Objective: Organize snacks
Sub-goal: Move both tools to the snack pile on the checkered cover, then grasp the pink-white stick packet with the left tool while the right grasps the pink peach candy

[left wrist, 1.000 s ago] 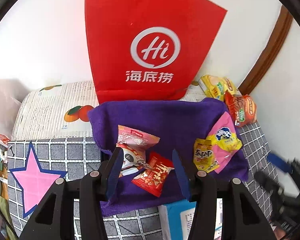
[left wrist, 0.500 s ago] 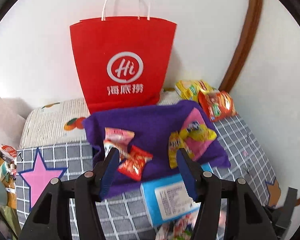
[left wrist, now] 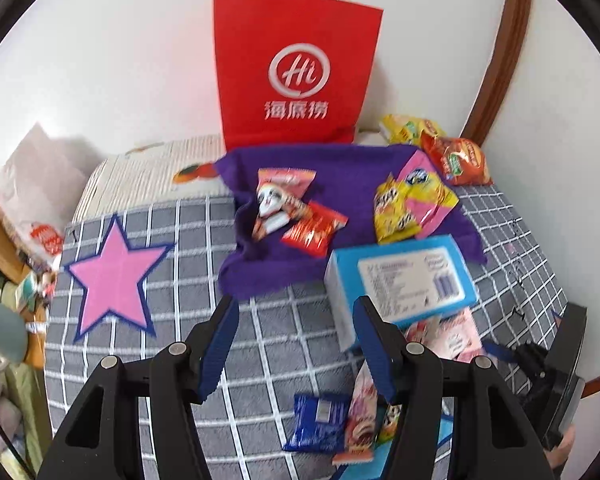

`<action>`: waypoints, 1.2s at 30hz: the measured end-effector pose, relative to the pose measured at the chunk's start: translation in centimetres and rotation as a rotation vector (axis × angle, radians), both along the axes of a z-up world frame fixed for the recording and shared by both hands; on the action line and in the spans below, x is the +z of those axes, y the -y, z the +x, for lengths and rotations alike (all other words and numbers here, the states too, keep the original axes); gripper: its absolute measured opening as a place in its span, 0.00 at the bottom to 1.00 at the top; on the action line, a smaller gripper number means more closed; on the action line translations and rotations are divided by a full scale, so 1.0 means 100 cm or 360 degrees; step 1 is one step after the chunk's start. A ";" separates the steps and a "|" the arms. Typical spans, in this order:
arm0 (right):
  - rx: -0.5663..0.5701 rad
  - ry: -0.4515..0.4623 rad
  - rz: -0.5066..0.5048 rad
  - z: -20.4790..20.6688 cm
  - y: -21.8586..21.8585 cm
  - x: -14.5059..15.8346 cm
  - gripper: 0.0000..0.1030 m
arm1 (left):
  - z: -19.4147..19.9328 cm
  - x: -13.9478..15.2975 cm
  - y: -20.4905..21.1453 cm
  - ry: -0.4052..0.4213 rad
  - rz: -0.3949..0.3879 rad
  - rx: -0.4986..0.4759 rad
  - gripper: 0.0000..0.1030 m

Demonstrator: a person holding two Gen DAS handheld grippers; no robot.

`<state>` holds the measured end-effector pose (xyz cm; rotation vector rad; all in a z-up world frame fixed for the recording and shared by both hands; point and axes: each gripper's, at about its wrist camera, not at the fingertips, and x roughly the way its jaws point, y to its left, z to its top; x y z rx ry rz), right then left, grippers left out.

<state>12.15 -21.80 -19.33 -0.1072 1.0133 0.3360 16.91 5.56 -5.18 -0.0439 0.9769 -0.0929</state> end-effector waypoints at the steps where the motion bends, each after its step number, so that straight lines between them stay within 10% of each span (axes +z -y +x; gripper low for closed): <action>1: -0.0040 0.0012 0.0013 0.003 0.005 0.000 0.40 | -0.003 -0.003 0.000 -0.0008 -0.0005 0.0001 0.55; 26: -0.0387 0.0150 0.0046 -0.011 0.043 -0.006 0.41 | -0.033 -0.104 0.056 -0.0280 -0.0029 -0.0307 0.50; 36: -0.0380 0.0155 0.0021 -0.011 0.039 -0.006 0.42 | -0.034 -0.112 0.070 -0.0236 0.0051 -0.0362 0.19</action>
